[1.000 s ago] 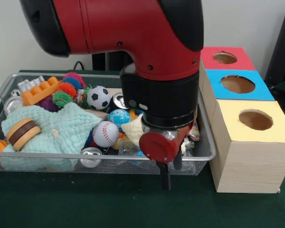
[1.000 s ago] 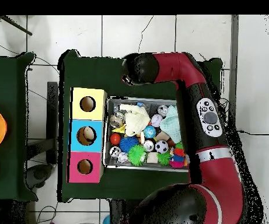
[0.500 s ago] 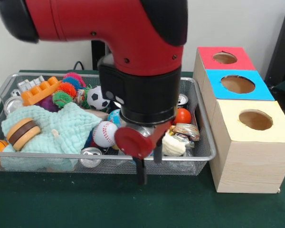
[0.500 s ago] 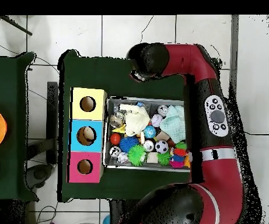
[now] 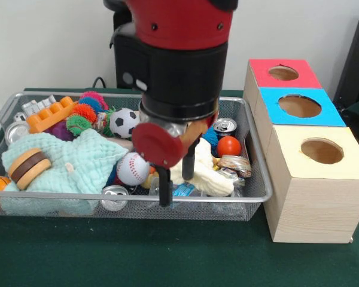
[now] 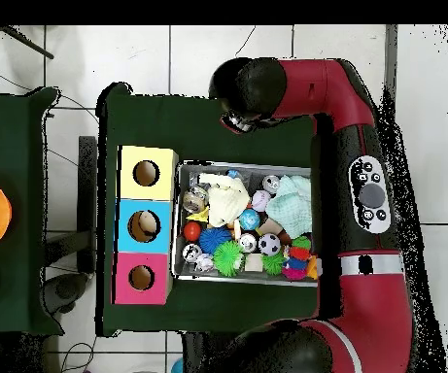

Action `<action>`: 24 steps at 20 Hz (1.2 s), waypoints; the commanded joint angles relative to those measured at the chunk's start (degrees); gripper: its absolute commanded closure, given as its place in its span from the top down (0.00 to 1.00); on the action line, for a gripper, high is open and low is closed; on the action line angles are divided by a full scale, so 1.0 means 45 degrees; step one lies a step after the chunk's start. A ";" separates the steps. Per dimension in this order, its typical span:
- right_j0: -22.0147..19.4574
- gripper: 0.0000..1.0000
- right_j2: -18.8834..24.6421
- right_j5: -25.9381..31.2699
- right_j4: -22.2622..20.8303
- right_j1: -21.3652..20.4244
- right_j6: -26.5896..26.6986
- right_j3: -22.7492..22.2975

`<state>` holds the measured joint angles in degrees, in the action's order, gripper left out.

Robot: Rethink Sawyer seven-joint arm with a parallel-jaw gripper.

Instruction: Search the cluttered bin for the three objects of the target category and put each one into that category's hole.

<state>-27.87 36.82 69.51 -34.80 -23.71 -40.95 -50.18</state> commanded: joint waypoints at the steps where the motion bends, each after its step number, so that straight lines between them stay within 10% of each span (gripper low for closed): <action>1: -0.0015 1.00 -0.0847 -0.0425 0.0183 -0.0620 -0.0781 -0.2578; 7: -0.0508 1.00 -0.1360 -0.2053 0.0115 -0.0767 -0.1563 -0.4387; 24: -0.0651 1.00 -0.2015 -0.3169 0.0164 -0.0307 -0.0979 -0.4466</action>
<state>-29.32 30.78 55.96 -33.93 -25.68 -40.95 -64.46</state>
